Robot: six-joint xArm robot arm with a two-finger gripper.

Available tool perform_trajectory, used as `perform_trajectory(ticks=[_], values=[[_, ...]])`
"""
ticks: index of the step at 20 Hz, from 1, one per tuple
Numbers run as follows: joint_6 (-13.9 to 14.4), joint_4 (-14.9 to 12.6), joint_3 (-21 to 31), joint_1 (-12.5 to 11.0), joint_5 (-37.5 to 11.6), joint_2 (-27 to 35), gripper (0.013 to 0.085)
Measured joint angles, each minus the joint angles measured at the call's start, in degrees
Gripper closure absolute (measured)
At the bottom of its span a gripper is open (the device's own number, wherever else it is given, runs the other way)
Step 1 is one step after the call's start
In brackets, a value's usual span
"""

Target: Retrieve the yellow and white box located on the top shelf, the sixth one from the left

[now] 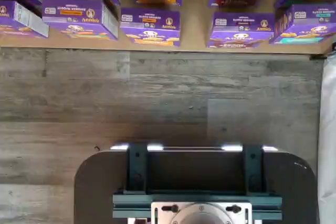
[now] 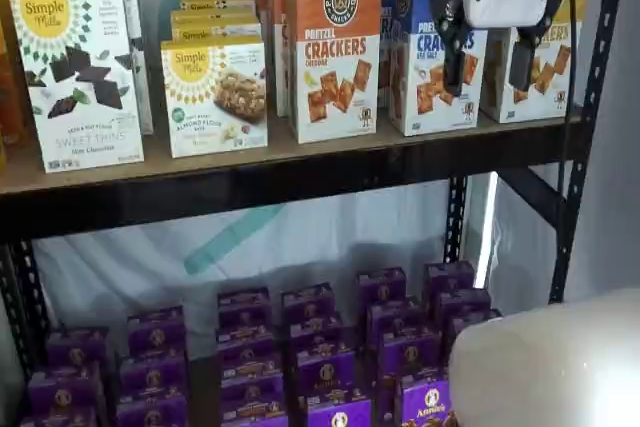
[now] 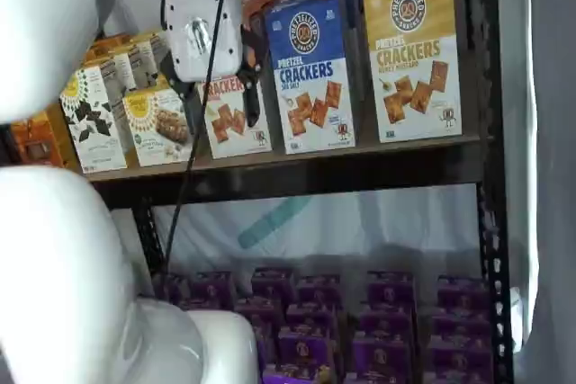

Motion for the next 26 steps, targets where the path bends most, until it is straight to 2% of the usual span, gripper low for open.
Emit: perform_trajectory(ticks=[1,2,3,8,11,15,17,19,22,26], values=[[-0.2,0.5,-0.1,-0.5,0.1,0.1,0.013],[-1.1,2.6,-0.2,-2.4,0.6,0.3,0.013],[-1.4,3.3,-0.2,-3.0,0.7,0.3,0.013],[-1.8,3.7,-0.3,-3.4,0.8,0.2,0.013],[-2.8,2.9,-0.1,-4.0,0.0,0.0,0.013],[-5.2,-0.9,0.6,-4.9,-3.3,-0.5,0.013],[-8.3,-1.5,0.8,-7.9,-5.3,-0.3,0.013],[-12.9,-1.2,0.9,-12.7,-8.1,0.3,0.013],[-18.4,-1.1,0.9,-18.4,-11.5,1.8,0.013],[-25.1,1.1,0.4,-25.7,-17.0,4.2,0.013]])
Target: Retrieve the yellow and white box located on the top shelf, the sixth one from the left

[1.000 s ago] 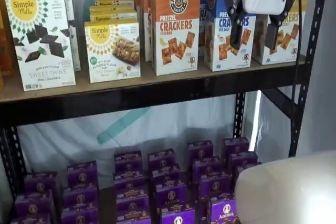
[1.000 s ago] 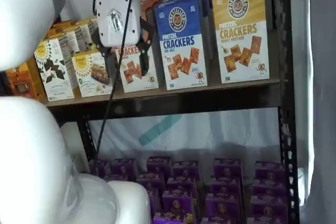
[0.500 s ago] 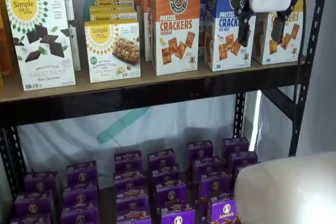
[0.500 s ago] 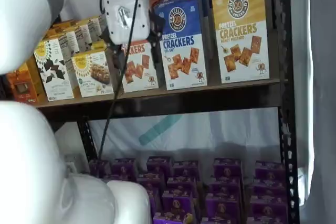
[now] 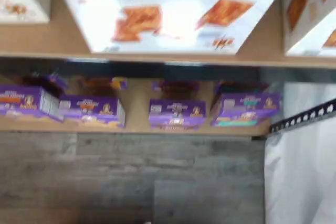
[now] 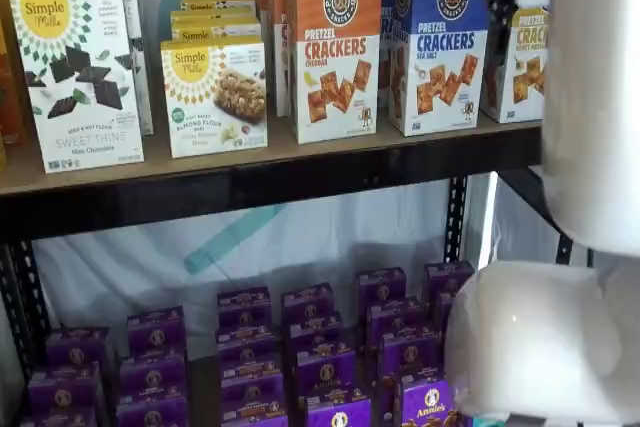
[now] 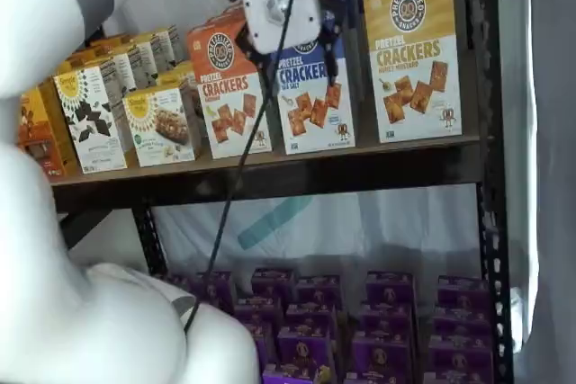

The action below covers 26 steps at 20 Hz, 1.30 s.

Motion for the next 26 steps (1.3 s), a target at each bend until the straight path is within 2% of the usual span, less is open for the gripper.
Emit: perform_trajectory(ticks=[3,11,19,26], values=[[-3.3,1.3,-1.3,-3.4,-2.6,2.4,0.013],[-8.7,4.0,-5.4,-9.0,-6.4,9.1,0.013],[-10.8,5.0,-8.9,-11.2,-9.0,13.2,0.013],[-11.7,4.4,-12.0,-12.2,-9.9,16.0,0.013]])
